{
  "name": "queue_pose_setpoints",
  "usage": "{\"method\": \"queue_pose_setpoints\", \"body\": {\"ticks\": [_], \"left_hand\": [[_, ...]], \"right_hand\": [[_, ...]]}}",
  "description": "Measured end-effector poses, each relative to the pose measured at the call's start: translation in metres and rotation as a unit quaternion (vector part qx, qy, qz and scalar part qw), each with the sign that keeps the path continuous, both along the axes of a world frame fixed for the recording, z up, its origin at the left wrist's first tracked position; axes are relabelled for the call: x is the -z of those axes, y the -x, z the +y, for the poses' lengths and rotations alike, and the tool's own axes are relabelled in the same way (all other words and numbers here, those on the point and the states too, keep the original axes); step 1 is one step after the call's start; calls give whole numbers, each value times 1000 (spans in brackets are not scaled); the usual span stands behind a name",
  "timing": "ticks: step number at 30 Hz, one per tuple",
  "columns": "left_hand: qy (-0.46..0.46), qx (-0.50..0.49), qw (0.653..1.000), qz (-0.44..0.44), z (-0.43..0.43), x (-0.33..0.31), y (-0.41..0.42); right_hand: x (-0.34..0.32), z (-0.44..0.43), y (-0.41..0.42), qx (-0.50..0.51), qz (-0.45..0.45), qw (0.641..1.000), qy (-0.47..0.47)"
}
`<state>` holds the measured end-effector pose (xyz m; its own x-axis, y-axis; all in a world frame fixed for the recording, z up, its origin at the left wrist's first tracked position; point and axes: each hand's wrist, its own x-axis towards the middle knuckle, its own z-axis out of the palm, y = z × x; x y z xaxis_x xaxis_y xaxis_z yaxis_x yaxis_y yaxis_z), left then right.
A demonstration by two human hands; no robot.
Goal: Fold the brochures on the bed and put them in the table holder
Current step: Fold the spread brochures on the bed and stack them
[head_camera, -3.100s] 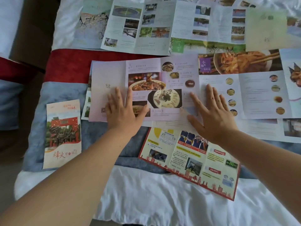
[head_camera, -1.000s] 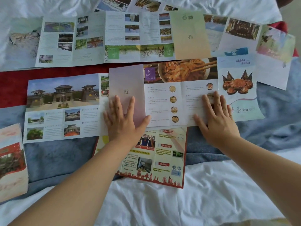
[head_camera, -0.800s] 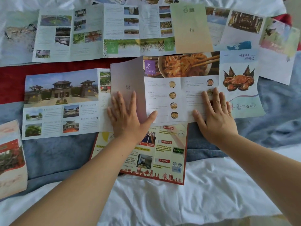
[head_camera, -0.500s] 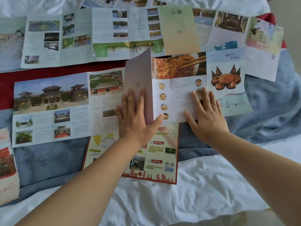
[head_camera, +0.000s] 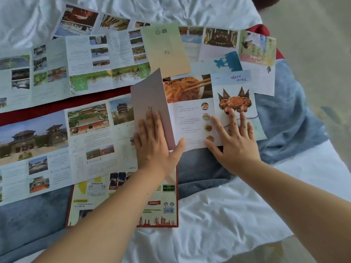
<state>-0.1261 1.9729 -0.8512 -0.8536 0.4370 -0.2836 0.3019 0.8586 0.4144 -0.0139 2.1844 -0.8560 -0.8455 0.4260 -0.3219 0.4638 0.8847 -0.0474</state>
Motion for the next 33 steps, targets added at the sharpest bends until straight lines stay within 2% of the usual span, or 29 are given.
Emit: {"method": "queue_pose_setpoints", "body": {"ticks": [6, 16, 22, 26, 33], "left_hand": [[0, 32, 999, 27, 28, -2, -6], [52, 78, 995, 41, 61, -8, -13], [64, 179, 979, 69, 81, -10, -24], [108, 150, 982, 32, 96, -3, -22], [112, 131, 985, 23, 91, 13, -23]], "right_hand": [[0, 12, -10, 31, 8, 999, 24], [-8, 33, -25, -47, 34, 998, 30], [-8, 48, -34, -26, 55, 994, 89], [-5, 49, -40, -11, 50, 996, 71], [1, 42, -45, 44, 55, 996, 46]]}}
